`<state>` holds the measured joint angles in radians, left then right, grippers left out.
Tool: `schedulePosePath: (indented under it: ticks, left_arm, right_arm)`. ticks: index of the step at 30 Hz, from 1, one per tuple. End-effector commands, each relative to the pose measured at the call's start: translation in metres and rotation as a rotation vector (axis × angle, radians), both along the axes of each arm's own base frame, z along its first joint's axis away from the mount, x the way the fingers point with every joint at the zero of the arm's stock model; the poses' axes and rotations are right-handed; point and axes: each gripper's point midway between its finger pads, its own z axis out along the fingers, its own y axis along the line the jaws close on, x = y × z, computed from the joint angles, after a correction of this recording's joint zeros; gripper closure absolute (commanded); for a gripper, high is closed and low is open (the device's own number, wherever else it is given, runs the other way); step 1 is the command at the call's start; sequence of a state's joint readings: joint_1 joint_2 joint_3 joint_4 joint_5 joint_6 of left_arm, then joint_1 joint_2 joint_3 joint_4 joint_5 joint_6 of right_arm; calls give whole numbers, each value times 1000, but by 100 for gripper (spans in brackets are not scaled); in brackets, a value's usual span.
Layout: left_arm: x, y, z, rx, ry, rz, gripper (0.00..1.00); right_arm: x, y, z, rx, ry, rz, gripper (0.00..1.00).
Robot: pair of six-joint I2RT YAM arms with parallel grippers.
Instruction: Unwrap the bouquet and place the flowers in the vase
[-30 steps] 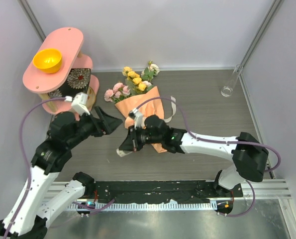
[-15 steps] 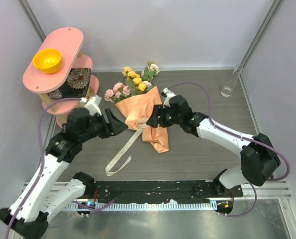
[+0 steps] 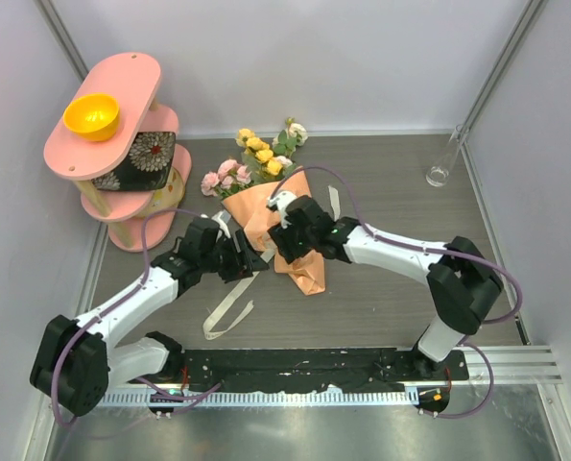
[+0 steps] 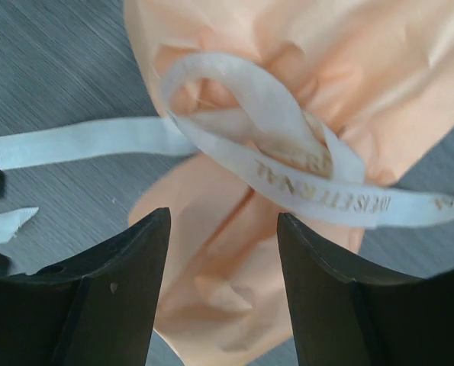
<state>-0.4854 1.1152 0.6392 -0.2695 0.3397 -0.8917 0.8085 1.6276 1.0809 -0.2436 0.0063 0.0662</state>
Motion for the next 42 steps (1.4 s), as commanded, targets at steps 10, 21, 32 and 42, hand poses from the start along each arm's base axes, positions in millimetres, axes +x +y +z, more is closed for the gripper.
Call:
schedulePosePath:
  ticks: [10,21,32,42]
  left_arm:
    - [1,26,-59,67,0,173,38]
    - [-7,40,-75,121,38,216,39]
    - [-11,50,-77,150,38,255,38]
    - [-5,36,-34,67,-39,203,34]
  right_arm:
    - [44,47,12,-254,-291,60,36]
    - [57,50,18,-276,-353,23,75]
    - [105,-81,84,-198,-434,-603,95]
    - [124,-156,58,-275,-260,-812,55]
